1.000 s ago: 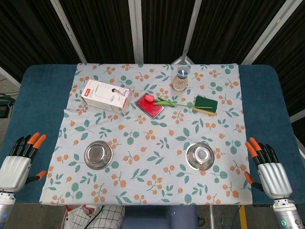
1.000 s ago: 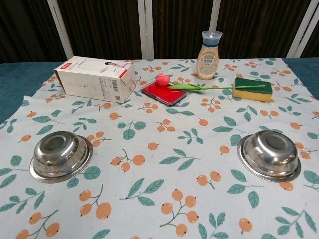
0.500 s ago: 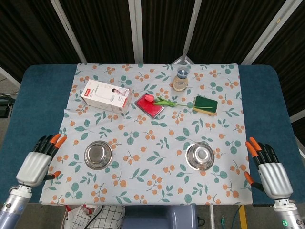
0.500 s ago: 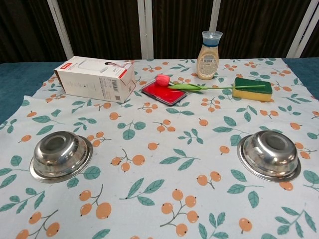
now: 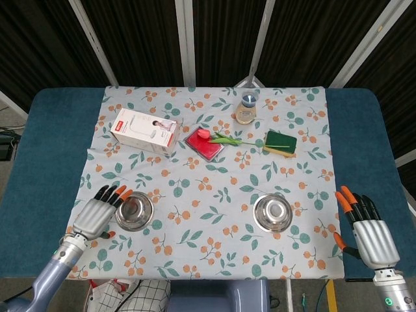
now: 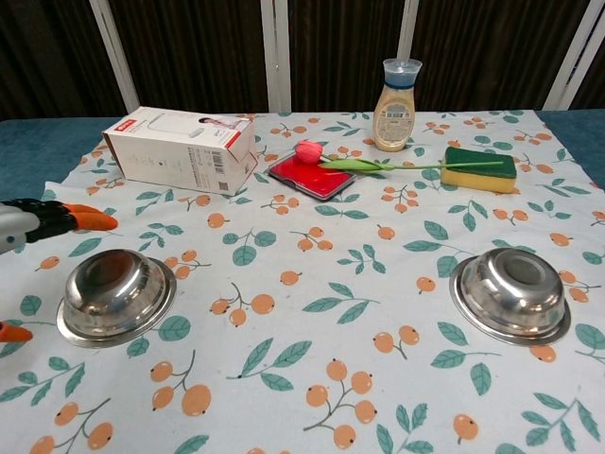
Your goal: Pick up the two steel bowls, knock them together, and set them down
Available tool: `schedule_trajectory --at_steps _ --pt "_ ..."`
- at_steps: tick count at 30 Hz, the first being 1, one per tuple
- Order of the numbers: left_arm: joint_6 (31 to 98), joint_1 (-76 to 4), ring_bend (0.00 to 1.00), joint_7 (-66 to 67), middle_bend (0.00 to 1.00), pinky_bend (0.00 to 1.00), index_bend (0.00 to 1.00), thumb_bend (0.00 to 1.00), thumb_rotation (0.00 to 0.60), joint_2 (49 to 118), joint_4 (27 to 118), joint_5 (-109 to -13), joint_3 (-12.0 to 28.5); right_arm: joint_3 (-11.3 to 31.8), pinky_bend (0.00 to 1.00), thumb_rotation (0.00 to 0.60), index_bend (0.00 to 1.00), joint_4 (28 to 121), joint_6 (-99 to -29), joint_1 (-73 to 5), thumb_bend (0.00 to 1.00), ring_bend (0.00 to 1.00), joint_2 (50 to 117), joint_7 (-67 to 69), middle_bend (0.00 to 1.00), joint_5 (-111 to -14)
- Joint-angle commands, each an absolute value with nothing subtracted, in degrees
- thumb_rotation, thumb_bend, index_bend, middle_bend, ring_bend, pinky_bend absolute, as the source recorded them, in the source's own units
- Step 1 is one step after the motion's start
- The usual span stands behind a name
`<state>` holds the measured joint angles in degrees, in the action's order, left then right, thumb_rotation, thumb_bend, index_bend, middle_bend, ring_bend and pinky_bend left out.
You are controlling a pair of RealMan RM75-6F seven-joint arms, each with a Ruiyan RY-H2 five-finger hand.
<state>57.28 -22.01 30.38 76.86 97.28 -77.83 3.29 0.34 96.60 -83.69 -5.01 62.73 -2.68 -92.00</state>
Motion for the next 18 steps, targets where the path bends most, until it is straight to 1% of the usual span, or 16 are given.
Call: schedule_trajectory --at_steps 1,4,8,12,13,15,17,18 --pt "54.8 -24.5 0.00 33.0 0.00 0.00 0.00 0.09 0.600 79.3 96.7 -75.1 4.3 0.3 0.05 0.600 0.00 96.6 -83.8 -5.0 0.38 0.00 62.6 -2.4 0.00 -92.0" --pt "53.7 -25.6 0.00 34.4 0.00 0.01 0.00 0.11 0.600 80.5 96.3 -73.2 4.6 0.4 0.05 0.600 0.00 96.6 -83.9 -4.9 0.38 0.00 62.4 -2.1 0.00 -91.9" --pt "52.9 -27.1 0.00 36.3 0.01 0.07 0.00 0.15 0.600 82.0 95.6 -70.4 5.0 0.3 0.05 0.600 0.00 96.6 -84.0 -4.9 0.38 0.00 62.2 -1.5 0.00 -92.1" --pt "52.7 -27.9 0.00 37.9 0.07 0.14 0.00 0.17 0.600 82.7 95.3 -68.6 4.7 0.3 0.05 0.600 0.00 96.6 -84.3 -4.8 0.37 0.00 62.0 -1.1 0.00 -92.1" --pt "52.8 -28.0 0.03 38.3 0.11 0.18 0.02 0.18 0.600 82.9 95.3 -68.2 4.6 0.3 0.05 0.600 0.00 96.6 -84.4 -4.7 0.37 0.00 61.9 -1.0 0.00 -92.1" --pt "53.0 -28.4 0.14 39.6 0.23 0.32 0.13 0.23 0.600 83.2 95.3 -67.1 4.3 0.3 0.05 0.600 0.00 96.6 -84.5 -4.7 0.38 0.00 61.8 -0.7 0.00 -92.2" --pt "53.4 -28.6 0.24 40.6 0.33 0.45 0.22 0.28 0.600 83.5 95.3 -66.5 4.0 0.3 0.05 0.600 0.00 96.6 -84.5 -4.7 0.37 0.00 61.8 -0.5 0.00 -92.2" --pt "53.5 -28.7 0.27 40.9 0.36 0.49 0.25 0.29 0.600 83.6 95.3 -66.1 3.9 0.2 0.05 0.600 0.00 96.7 -84.4 -4.7 0.38 0.00 61.8 -0.4 0.00 -92.2"
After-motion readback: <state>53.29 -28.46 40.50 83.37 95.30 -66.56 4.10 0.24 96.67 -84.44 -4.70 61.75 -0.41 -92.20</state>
